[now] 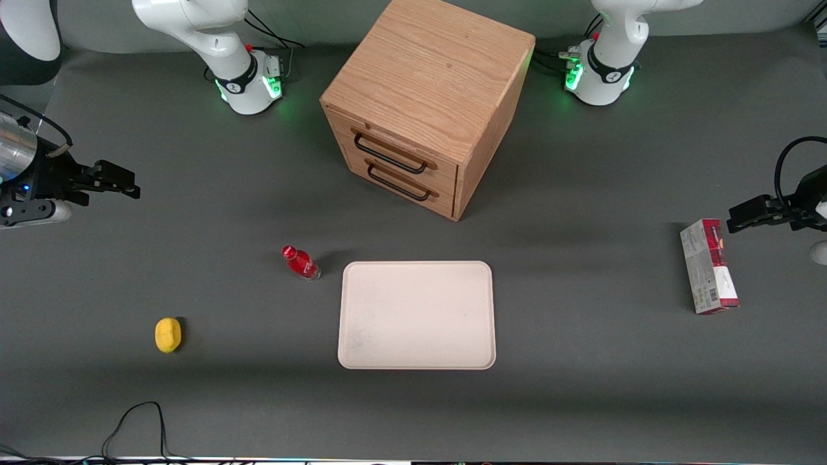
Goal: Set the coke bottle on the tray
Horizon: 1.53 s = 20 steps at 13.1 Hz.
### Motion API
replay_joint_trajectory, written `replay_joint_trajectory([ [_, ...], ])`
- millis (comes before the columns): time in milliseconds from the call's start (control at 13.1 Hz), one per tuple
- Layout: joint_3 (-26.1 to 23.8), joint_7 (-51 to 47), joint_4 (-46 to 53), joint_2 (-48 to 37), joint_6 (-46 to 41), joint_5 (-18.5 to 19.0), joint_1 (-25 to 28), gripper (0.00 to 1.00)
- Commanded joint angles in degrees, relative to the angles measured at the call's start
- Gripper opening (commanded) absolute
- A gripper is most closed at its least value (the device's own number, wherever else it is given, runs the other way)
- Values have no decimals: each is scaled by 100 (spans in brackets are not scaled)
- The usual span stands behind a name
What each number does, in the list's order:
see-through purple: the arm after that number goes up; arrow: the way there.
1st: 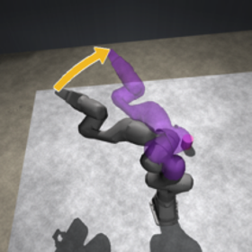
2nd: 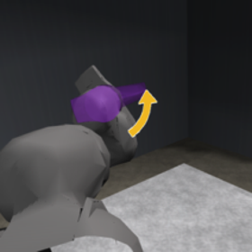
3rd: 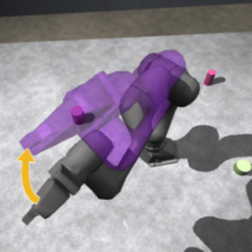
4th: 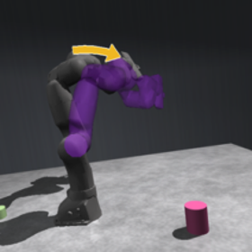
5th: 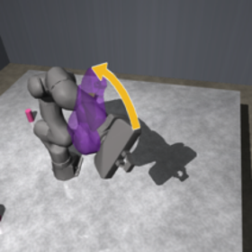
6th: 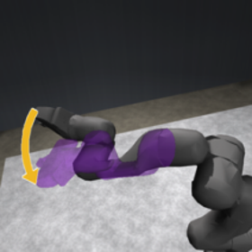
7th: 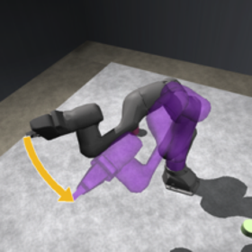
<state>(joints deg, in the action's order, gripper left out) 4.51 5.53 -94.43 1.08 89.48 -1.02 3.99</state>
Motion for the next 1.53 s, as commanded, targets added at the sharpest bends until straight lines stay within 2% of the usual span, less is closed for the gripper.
replay_joint_trajectory([
  [0, 85, -140, 153, 59, -194, 137, 76, 100],
  [305, 173, -254, 188, 50, -194, 128, 120, 100],
  [534, -72, -762, 363, 76, -316, 67, 216, 100],
  [763, -442, -1779, 556, 146, -449, 58, 698, 100],
  [916, -443, -2483, 1012, 575, -659, 23, 1338, 100],
  [1069, -443, -3336, 1312, 910, -669, -91, 1753, 100],
  [1450, -434, -3366, 1069, 1087, -529, -223, 1904, 100],
])
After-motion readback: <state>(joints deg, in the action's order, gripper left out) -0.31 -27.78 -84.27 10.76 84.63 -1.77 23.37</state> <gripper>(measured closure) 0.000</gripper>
